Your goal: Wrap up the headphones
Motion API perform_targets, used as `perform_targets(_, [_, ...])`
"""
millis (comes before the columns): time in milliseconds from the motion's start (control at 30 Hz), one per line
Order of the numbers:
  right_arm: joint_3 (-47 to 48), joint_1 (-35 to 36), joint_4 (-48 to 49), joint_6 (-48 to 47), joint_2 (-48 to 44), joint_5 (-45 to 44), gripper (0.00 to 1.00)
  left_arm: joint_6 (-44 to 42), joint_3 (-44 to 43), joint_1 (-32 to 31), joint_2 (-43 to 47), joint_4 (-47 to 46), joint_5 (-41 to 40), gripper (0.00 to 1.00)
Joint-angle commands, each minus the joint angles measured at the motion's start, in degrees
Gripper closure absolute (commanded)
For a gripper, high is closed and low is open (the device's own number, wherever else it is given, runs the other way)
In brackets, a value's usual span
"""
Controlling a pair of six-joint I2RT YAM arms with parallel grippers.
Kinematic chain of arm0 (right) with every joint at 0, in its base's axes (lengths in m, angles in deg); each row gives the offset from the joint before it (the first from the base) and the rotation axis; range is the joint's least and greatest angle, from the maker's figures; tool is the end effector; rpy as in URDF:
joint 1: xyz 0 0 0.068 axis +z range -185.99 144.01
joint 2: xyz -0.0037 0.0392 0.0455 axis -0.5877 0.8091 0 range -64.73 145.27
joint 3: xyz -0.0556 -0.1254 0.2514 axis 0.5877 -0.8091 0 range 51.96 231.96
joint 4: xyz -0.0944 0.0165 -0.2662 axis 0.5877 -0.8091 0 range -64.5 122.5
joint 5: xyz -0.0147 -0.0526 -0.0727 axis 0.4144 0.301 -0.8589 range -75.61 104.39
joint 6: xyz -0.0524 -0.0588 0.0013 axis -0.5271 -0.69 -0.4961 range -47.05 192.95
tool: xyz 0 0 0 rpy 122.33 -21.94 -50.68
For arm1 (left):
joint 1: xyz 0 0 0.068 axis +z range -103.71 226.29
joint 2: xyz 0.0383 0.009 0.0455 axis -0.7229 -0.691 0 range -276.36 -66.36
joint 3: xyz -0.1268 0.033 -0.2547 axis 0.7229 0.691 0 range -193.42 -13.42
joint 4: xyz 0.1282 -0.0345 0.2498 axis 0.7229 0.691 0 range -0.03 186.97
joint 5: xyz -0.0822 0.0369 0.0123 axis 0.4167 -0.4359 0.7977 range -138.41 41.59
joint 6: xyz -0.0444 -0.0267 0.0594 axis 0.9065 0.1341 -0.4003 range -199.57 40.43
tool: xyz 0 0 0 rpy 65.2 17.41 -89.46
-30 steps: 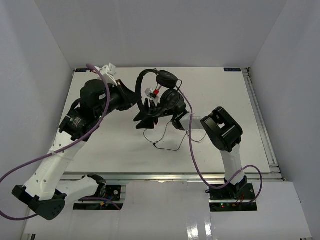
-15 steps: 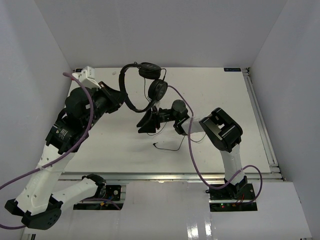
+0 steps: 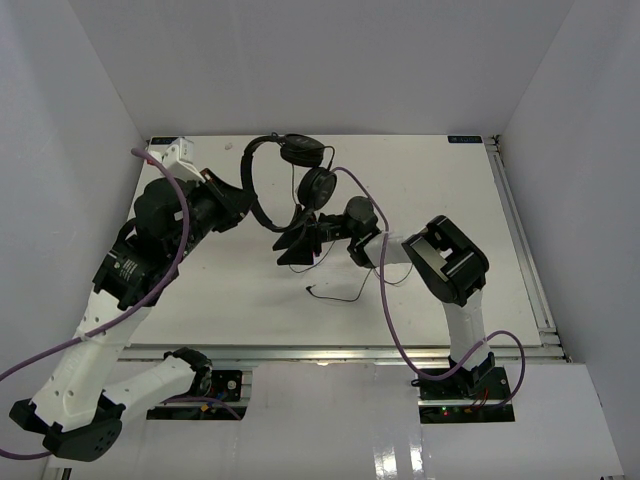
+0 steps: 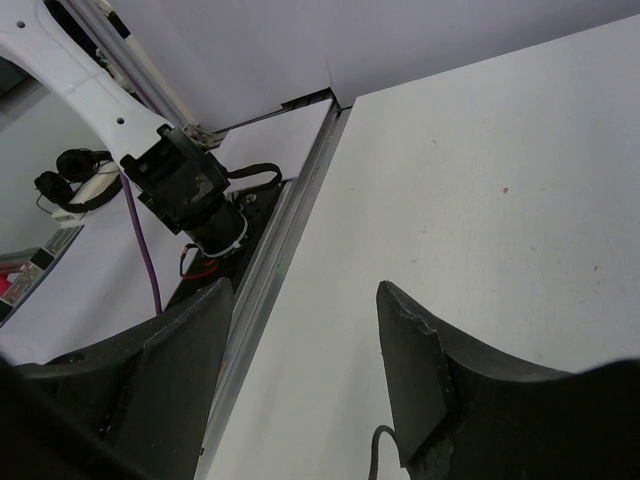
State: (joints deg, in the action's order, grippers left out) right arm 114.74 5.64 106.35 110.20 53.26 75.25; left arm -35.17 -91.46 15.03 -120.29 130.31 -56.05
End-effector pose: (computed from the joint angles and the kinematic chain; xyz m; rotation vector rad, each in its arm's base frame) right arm 0.3000 0.3456 0.2074 -1.1130 1.2592 1.7409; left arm 0.1855 -0.1021 0.4629 -0.3160 1.9015 -0.7847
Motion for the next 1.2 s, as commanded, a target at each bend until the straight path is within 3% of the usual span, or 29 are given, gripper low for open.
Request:
perform_targets(0, [1.6, -0.6, 2.9, -1.1, -1.8, 0.9, 0.34, 0.9, -0.1, -0.2, 2.0, -1.5, -0.2, 1.00])
perform_targets(300, [1.1, -3.6, 7.4, 2.4, -1.7, 2.3, 0.32, 0.9, 1.3, -0.2, 3.4, -1.3, -1.2, 1.00])
perform_targets(433, [1.3, -3.7, 6.4, 2.0, -1.9, 2.4, 0.38, 1.3, 1.6, -0.2, 3.4, -1.4, -1.2, 1.00])
perform_targets(600, [1.3, -3.7, 5.2, 1.9, -2.3, 3.3, 0.56, 1.8, 1.7, -0.2, 3.8, -1.6, -2.1, 1.00])
perform_targets(767, [-0.3, -3.8, 3.5, 2.0, -4.7, 4.0, 0.87, 4.7, 1.8, -0.2, 3.8, -1.7, -5.3, 1.00])
perform_targets(833, [-1.8, -3.8, 0.0, 1.0, -7.9, 3.9, 0.91, 6.5, 2.7, -0.2, 3.8, -2.6, -8.4, 1.00])
perform_targets(933, [-3.7, -3.9, -9.2, -5.8, -12.5, 3.9, 0.92, 8.6, 4.1, -0.2, 3.9, -4.6, -11.6, 1.00])
perform_targets(967, [-4.0, -3.8, -18.9, -10.1, -16.3, 3.6, 0.92, 9.8, 4.9, -0.2, 3.8, -6.3, -13.2, 1.00])
perform_targets(1000, [-3.9, -3.8, -19.7, -14.0, -16.6, 3.6, 0.92, 9.9, 5.3, -0.2, 3.8, -6.4, -14.2, 1.00])
perform_targets(1067, [-1.8, -3.2, -45.3, -27.4, -22.0, -0.4, 0.92, 10.8, 5.8, -0.2, 2.5, -7.8, -18.1, 1.00])
perform_targets(1167, [4.1, -0.5, -71.3, -51.6, -27.2, -11.0, 0.92, 11.1, 5.8, -0.2, 1.3, -8.4, -22.4, 1.00])
